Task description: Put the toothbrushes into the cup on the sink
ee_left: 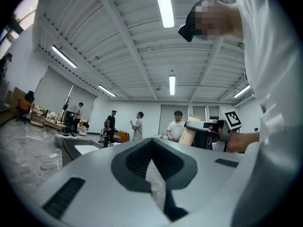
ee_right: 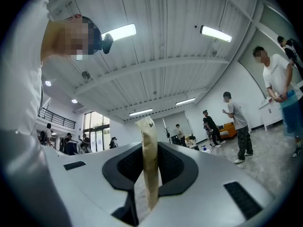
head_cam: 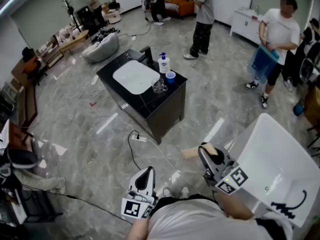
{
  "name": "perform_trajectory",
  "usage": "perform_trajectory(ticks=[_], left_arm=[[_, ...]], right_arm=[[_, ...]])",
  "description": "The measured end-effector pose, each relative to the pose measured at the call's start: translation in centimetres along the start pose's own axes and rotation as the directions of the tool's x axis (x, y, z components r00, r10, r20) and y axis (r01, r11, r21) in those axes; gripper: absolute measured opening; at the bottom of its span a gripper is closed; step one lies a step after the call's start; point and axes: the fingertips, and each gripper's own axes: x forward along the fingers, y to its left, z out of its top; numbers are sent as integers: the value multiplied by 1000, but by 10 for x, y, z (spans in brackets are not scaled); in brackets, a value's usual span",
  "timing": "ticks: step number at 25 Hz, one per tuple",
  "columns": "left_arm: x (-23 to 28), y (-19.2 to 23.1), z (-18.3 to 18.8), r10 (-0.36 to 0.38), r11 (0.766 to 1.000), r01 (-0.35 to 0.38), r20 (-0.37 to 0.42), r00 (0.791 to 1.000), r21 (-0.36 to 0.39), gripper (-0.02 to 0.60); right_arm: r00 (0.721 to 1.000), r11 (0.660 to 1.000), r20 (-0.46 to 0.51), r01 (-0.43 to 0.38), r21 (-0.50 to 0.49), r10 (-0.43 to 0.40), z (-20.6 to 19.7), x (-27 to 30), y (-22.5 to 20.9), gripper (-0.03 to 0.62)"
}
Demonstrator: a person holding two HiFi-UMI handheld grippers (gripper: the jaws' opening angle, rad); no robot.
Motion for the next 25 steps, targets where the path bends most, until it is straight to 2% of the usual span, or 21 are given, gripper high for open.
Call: perform_trajectory(ticks=[13,25], left_arm=[[21,-10,-12,72,997,-72,-3,997,-5,-2],[34,8,-15,112,994,-112,9,994,-10,-2]], right_arm=[[998,998,-34,-51,29,52,-7,0,-34,80],[995,996,-51,-90,23,91,-7,19,-45,80]])
